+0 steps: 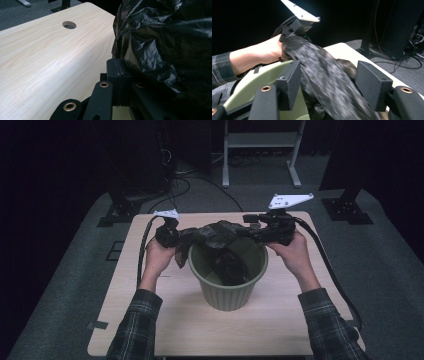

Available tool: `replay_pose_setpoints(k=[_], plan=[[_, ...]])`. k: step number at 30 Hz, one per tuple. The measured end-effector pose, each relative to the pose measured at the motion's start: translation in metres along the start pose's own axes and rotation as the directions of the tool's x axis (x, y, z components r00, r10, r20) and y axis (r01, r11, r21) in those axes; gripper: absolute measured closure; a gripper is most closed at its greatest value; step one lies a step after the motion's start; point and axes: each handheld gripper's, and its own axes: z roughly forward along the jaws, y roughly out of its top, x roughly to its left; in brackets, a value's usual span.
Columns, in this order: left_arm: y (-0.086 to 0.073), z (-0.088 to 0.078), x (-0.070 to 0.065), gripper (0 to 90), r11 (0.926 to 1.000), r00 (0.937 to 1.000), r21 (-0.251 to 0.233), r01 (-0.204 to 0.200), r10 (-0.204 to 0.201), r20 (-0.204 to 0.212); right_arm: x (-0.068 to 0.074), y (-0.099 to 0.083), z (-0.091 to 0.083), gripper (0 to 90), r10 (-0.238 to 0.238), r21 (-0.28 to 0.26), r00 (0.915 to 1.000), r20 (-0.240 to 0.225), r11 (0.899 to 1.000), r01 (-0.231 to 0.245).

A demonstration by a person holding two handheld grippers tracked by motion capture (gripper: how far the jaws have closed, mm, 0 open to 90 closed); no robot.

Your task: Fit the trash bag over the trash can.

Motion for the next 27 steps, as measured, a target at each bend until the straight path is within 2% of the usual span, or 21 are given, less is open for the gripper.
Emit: replay_pose_setpoints(k=[2, 3, 7, 9, 10, 12, 13, 14, 15, 16, 17, 22, 23, 24, 25, 26, 27], plan=[[0.000, 0.000, 0.000, 89.5, 1.0000, 1.0000, -0.001, 0.000, 0.000, 0.001, 0.003, 0.002, 0.004, 35.3, -0.011, 0.004, 0.9999, -0.007, 1.000, 0.011], [0.000, 0.000, 0.000, 89.5, 1.0000, 1.0000, 0.001, 0.001, -0.001, 0.001, 0.008, 0.006, 0.012, 34.8, -0.025, 0.011, 0.9995, -0.017, 1.000, 0.026], [0.000, 0.000, -0.001, 89.5, 1.0000, 1.0000, 0.001, 0.001, -0.001, 0.004, 0.014, 0.009, 0.025, 35.0, -0.047, 0.036, 0.9987, -0.019, 0.998, 0.047], [0.001, -0.001, -0.002, 89.5, 1.0000, 1.0000, 0.001, -0.003, 0.003, 0.006, 0.018, 0.009, 0.038, 38.1, -0.065, 0.070, 0.9977, -0.016, 0.995, 0.066], [0.001, -0.001, -0.002, 89.5, 1.0000, 1.0000, 0.001, -0.003, 0.003, 0.006, 0.018, 0.009, 0.038, 38.1, -0.065, 0.070, 0.9977, -0.016, 0.995, 0.066], [0.001, -0.002, -0.003, 89.5, 1.0000, 1.0000, -0.004, -0.002, 0.002, 0.008, 0.023, 0.007, 0.048, 60.3, -0.094, 0.111, 0.9956, 0.005, 0.990, 0.093], [0.001, -0.002, -0.003, 89.5, 1.0000, 1.0000, -0.004, -0.002, 0.002, 0.008, 0.023, 0.007, 0.048, 60.3, -0.094, 0.111, 0.9956, 0.005, 0.990, 0.093], [0.001, -0.002, -0.003, 89.5, 1.0000, 1.0000, -0.002, -0.003, 0.003, 0.008, 0.023, 0.005, 0.050, 80.7, -0.103, 0.136, 0.9945, 0.023, 0.986, 0.099], [0.001, -0.003, -0.004, 89.4, 1.0000, 1.0000, -0.002, -0.004, 0.004, 0.008, 0.022, 0.005, 0.049, 87.5, -0.096, 0.142, 0.9950, 0.025, 0.986, 0.092], [0.001, -0.003, -0.003, 89.4, 1.0000, 1.0000, -0.002, -0.006, 0.006, 0.006, 0.022, 0.005, 0.049, 87.5, -0.096, 0.142, 0.9950, 0.025, 0.986, 0.092], [0.000, -0.006, -0.003, 89.5, 1.0000, 1.0000, 0.001, -0.002, 0.002, -0.001, 0.023, 0.006, 0.045, 90.0, -0.078, 0.139, 0.9969, 0.014, 0.987, 0.075], [-0.007, -0.014, 0.003, 89.5, 0.9997, 0.9996, -0.007, 0.022, -0.023, -0.014, 0.022, 0.004, 0.019, 90.0, -0.071, 0.118, 0.9972, 0.023, 0.991, 0.068], [-0.007, -0.014, 0.003, 89.5, 0.9997, 0.9996, -0.007, 0.022, -0.023, -0.014, 0.022, 0.004, 0.019, 90.0, -0.071, 0.118, 0.9972, 0.023, 0.991, 0.068], [-0.010, -0.018, 0.003, 89.5, 0.9996, 0.9995, -0.013, 0.026, -0.026, -0.020, 0.020, -0.001, 0.004, 90.0, -0.067, 0.111, 0.9973, 0.031, 0.992, 0.063], [-0.011, -0.020, 0.004, 89.5, 0.9996, 0.9993, -0.011, 0.026, -0.026, -0.025, 0.019, -0.005, -0.004, 90.0, -0.061, 0.107, 0.9977, 0.030, 0.993, 0.058], [-0.011, -0.020, 0.004, 89.5, 0.9996, 0.9993, -0.011, 0.026, -0.026, -0.025, 0.019, -0.005, -0.004, 90.0, -0.061, 0.107, 0.9977, 0.030, 0.993, 0.058], [-0.013, -0.024, 0.005, 89.5, 0.9995, 0.9992, -0.014, 0.028, -0.029, -0.028, 0.016, -0.013, -0.020, 90.0, -0.052, 0.100, 0.9975, 0.048, 0.994, 0.047]])
